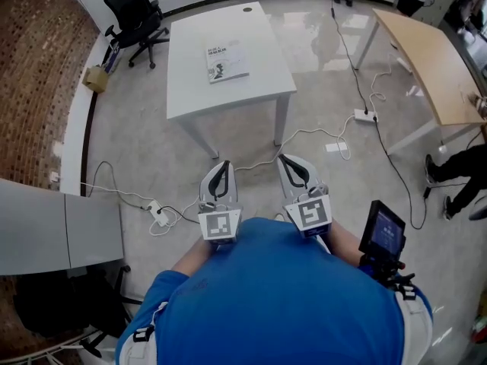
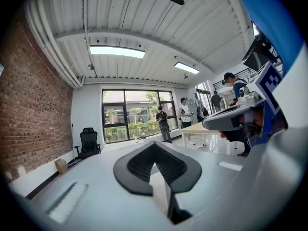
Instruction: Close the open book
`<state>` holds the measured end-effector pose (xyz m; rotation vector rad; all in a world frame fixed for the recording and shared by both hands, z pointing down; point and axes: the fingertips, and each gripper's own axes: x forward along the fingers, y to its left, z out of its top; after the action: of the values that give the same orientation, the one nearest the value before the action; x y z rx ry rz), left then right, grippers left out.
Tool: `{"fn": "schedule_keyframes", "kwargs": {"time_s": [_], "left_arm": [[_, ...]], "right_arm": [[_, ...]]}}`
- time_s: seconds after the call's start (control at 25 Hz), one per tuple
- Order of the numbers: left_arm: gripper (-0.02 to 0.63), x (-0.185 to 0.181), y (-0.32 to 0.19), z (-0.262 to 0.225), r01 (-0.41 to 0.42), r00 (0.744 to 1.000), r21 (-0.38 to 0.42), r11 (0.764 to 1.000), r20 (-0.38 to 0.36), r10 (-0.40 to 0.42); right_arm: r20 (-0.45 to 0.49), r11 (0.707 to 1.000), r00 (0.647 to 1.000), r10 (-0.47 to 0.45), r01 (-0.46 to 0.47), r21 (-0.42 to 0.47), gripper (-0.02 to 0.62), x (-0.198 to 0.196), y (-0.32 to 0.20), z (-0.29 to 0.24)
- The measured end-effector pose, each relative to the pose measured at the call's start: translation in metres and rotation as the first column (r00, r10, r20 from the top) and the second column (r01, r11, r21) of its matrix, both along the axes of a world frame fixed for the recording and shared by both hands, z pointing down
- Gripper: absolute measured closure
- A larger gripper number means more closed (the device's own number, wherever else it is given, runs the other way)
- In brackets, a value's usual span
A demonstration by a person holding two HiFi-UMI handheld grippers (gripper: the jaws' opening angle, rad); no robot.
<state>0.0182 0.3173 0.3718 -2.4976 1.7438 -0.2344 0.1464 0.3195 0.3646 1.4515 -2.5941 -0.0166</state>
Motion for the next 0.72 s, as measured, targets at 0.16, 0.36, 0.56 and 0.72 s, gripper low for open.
{"fn": "schedule_keyframes", "kwargs": {"time_s": [0.16,0.36,0.56,0.72], "left_arm": [[0.6,0.003,-0.02,0.003,0.031,0.999,-0.024,0.999,-0.009,-0.032],[0.6,-0.006,-0.046,0.012,0.055,0.998,-0.045,0.997,-0.003,-0.055],[0.6,-0.021,-0.089,0.036,0.046,0.999,-0.071,0.996,-0.01,-0.047],[0.6,-0.036,-0.125,0.033,0.017,1.0,-0.077,0.997,-0.022,-0.019]], "right_arm": [[0.006,1.0,1.0,-0.011,0.011,-0.013,0.592,0.009,-0.022,0.004],[0.015,0.998,1.0,-0.02,0.021,-0.054,0.592,0.001,-0.049,0.018],[0.014,0.997,1.0,-0.006,0.007,-0.082,0.592,-0.013,-0.09,0.041],[0.0,0.995,1.0,0.025,-0.025,-0.098,0.592,-0.027,-0.125,0.039]]}}
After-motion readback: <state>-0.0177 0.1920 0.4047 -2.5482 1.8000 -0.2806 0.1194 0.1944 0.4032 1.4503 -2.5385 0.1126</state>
